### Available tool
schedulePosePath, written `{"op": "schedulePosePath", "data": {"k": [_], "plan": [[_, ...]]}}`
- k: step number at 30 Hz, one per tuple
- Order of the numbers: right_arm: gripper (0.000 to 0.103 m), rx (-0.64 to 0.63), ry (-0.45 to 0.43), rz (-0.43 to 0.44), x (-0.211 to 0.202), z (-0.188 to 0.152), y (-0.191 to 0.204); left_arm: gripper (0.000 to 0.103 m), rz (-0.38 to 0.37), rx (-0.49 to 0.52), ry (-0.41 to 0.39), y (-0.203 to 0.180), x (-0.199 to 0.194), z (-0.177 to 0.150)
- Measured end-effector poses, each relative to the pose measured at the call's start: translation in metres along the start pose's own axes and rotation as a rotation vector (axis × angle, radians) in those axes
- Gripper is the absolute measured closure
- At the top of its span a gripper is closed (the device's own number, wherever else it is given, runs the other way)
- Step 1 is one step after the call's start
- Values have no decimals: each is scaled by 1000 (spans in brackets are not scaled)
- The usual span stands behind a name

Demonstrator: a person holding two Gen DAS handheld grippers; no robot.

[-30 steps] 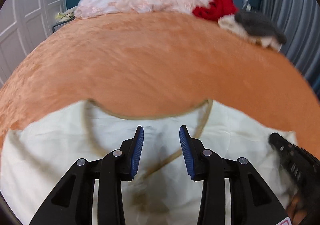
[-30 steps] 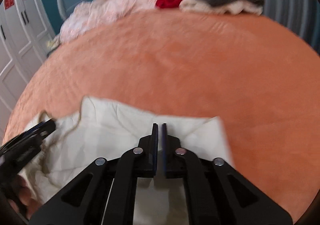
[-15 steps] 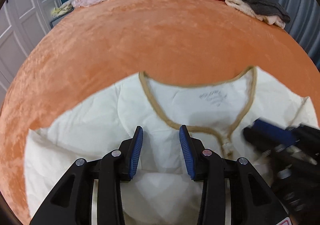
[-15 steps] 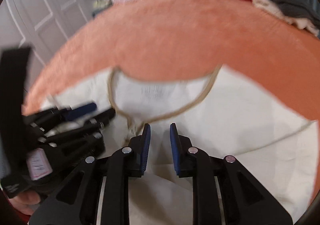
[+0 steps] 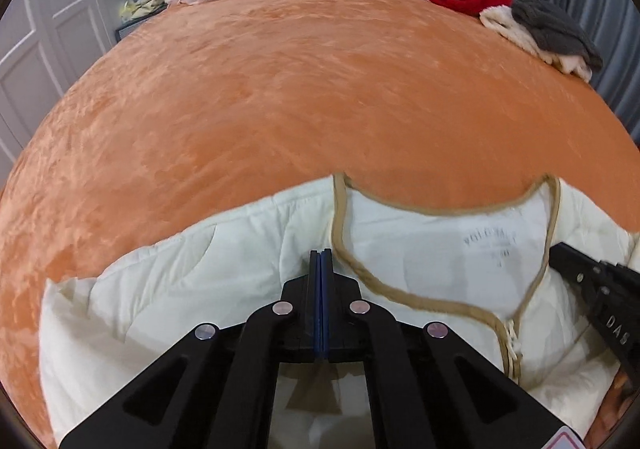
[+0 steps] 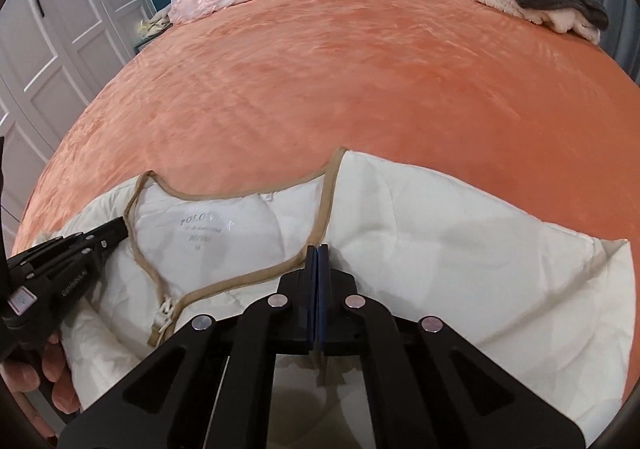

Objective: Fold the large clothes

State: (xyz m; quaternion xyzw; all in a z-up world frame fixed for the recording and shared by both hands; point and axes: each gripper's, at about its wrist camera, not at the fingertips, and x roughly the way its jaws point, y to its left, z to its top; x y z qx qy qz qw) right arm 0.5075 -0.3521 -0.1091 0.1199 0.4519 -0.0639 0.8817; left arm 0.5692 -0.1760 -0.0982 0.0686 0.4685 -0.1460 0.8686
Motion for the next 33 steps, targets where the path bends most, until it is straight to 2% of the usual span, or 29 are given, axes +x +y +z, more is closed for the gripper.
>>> {"op": "schedulePosePath", "data": {"k": [8,12,26,33], "plan": [[103,19,-32,17,9,0,-3,103,4,-10,-68,-2,8,-6],[103,11,-48,6,10,-2,1,103,54,27,-97,-11,11,-9],[103,-31,-47,-56,11,-2,10,103,70,35,-100,-10,15,-8],[103,-3,-38,-38,6,2,5,102,86,39,-90,-10,7,-6]]}}
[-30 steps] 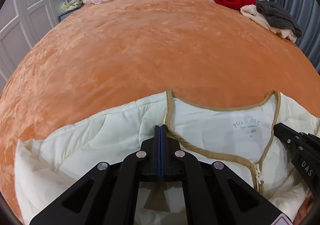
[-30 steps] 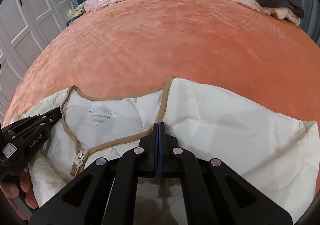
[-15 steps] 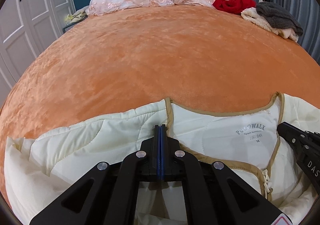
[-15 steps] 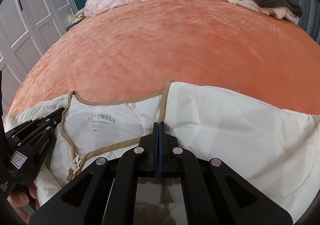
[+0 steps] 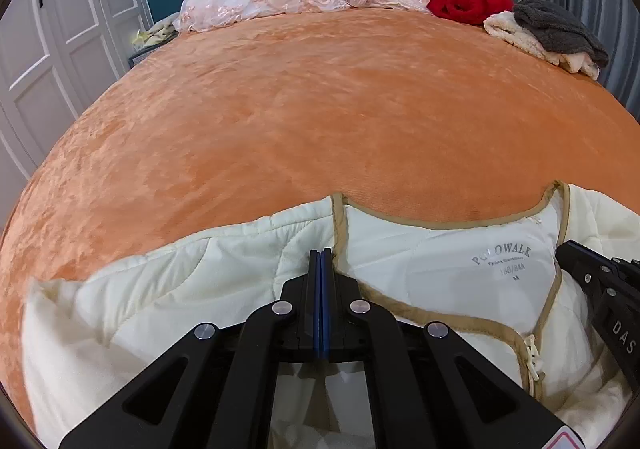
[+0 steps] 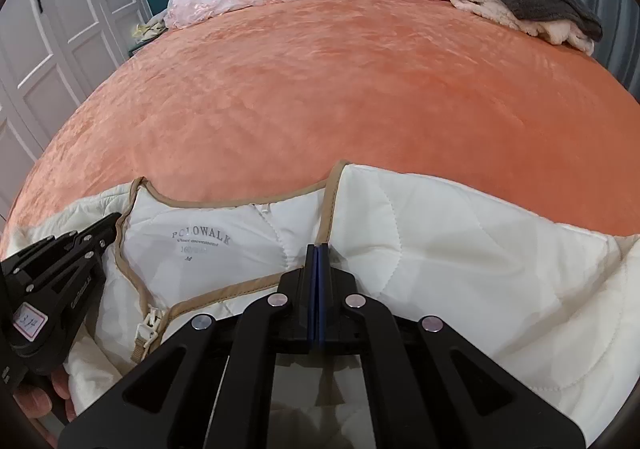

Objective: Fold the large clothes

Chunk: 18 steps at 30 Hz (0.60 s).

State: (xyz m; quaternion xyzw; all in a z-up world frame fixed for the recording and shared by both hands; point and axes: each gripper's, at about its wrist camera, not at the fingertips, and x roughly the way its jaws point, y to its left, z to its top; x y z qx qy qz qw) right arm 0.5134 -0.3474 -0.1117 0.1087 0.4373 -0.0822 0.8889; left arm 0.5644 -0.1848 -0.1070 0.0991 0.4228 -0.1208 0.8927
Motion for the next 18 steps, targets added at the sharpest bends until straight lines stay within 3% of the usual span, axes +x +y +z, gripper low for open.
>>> {"op": "schedulePosePath", "data": {"k": [2,3,4,6,9,10,13,18], "plan": [[101,15,-16,-32,-21,3,0,94,12,-17,11,3,-12,0],[91,33,-39,-32,-34,2,-1,86,1,-41,13,8,-24,-2],[74,54,-71,-16,-52,-1,-3,68,-14,-57,14,10,-33,-4],[53,80,-121,14,-97,-13,-9,49,-29,-104,-20,24,-70,-17],[37,71,-152,24,-167,-52,-23,29,-94,-124,-29,48,-128,-46],[30,70,-149,33,-186,-67,-29,27,-104,-127,-13,55,-141,-55],[26,68,-109,49,-245,-127,-55,26,-153,-147,41,92,-193,-108],[26,87,9,-18,-316,-233,-94,26,-81,-165,135,147,-250,-206]]}}
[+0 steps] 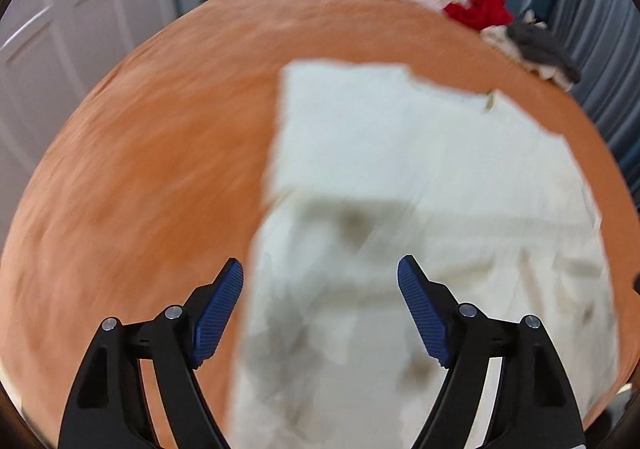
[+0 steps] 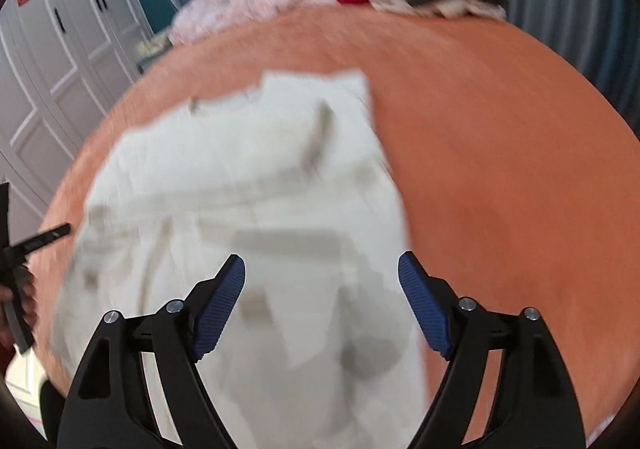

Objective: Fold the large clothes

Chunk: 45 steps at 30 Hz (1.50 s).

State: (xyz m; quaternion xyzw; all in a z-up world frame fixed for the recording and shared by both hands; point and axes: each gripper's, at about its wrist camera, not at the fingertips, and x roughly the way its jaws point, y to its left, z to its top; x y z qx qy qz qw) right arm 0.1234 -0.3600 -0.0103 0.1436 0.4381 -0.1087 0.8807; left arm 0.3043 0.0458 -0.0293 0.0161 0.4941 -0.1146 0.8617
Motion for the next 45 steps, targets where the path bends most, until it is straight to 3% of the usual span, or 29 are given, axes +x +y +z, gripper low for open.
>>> {"op": "schedulePosePath", "data": {"k": [5,11,17,24,28,32,33,37,38,39,45], "plan": [[26,84,63,-23,-36,-78,-30,26,14,-120,77,50,-25,-71],[26,202,64,-24,-44,-120,-45,26,-57,-246,80,59,-40,-121],[26,320,50,0,-41,-137,-60,26,-111,-317,81,53,-32,-135],[26,422,23,69,-33,-141,-68,27,-84,-307,54,43,-29,-134],[26,445,15,113,-26,-137,-63,33,-83,-304,56,38,-30,-133],[36,443,17,130,-19,-133,-54,46,-85,-278,54,30,-34,-131],[39,442,16,131,-18,-133,-52,55,-89,-271,53,28,-35,-131],[76,423,31,129,-16,-130,-44,88,-91,-256,51,24,-41,-130],[89,417,28,118,-17,-130,-43,89,-88,-253,50,23,-43,-129],[93,403,24,96,-20,-128,-41,93,-78,-245,46,22,-45,-128],[99,315,-12,85,-48,-124,-32,96,-79,-196,4,22,-75,-126]]}}
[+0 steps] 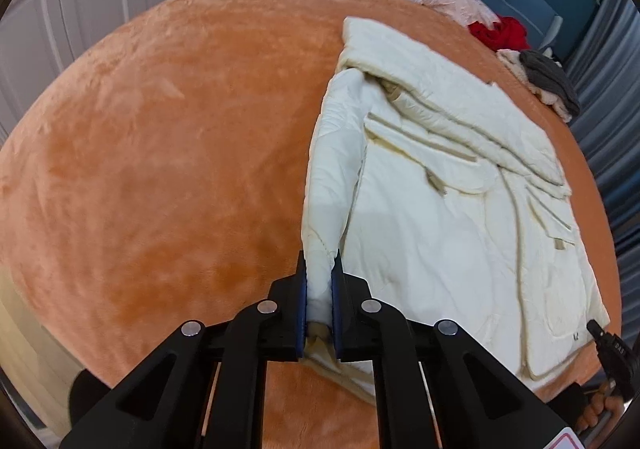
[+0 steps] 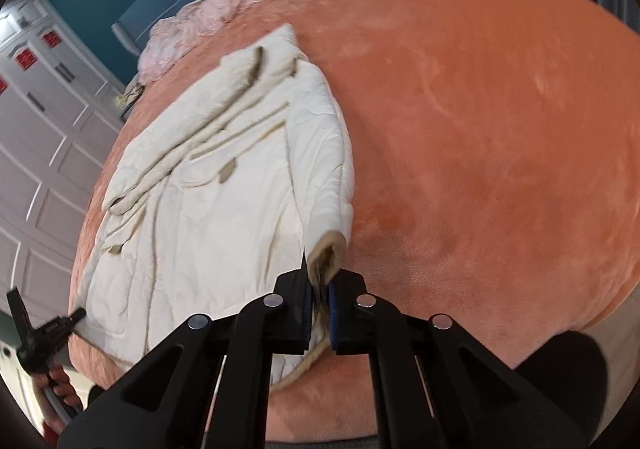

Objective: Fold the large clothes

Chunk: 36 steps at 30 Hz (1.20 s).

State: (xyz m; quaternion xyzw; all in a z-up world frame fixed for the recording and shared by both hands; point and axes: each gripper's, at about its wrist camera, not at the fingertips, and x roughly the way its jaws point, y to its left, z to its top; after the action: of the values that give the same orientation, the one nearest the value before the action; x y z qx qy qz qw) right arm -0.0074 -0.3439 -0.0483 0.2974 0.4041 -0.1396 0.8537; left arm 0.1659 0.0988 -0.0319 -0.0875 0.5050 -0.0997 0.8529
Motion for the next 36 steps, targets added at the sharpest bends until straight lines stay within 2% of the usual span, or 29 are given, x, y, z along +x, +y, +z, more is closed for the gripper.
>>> {"op": "schedulePosePath", "data": {"k": [7,10,13,15,16,17,18,19,20,22,28,30,31,32,33,34,36], "plan": [[103,-166,32,-13,-39,-10,11,98,-12,99,-23,-2,-46,-13],[103,-203,54,-14,-41,-11,9,98,-17,107,-10,1,-50,-19],[103,-147,76,23,-25,-3,0,97,-25,78,5,3,-36,-21],[98,-93,84,30,-15,1,-8,95,-33,41,30,5,-27,-21],[86,-71,84,9,-10,3,-11,90,-15,11,39,8,-21,-21],[65,-59,80,1,-8,3,-12,86,-2,-8,40,10,-19,-21],[54,-44,64,-14,-6,4,-15,72,14,-26,44,12,-15,-22],[46,-29,39,-35,-5,5,-17,53,35,-47,44,17,-12,-21],[46,-17,26,-44,-3,7,-20,46,59,-64,37,21,-9,-20],[46,18,25,-45,2,9,-27,44,82,-87,30,28,-4,-19],[45,169,64,58,30,11,-44,44,-46,-188,90,33,21,-15],[50,186,65,81,34,10,-41,44,-56,-176,112,26,28,-15],[57,194,66,96,37,9,-38,46,-54,-171,120,23,31,-15],[69,195,68,105,37,10,-37,47,-50,-167,120,20,32,-15],[75,191,69,114,38,10,-33,54,-60,-165,116,18,32,-14],[88,179,67,111,37,10,-30,70,-75,-164,114,17,31,-13],[93,150,54,114,31,12,-24,85,-85,-151,113,14,27,-12]]}}
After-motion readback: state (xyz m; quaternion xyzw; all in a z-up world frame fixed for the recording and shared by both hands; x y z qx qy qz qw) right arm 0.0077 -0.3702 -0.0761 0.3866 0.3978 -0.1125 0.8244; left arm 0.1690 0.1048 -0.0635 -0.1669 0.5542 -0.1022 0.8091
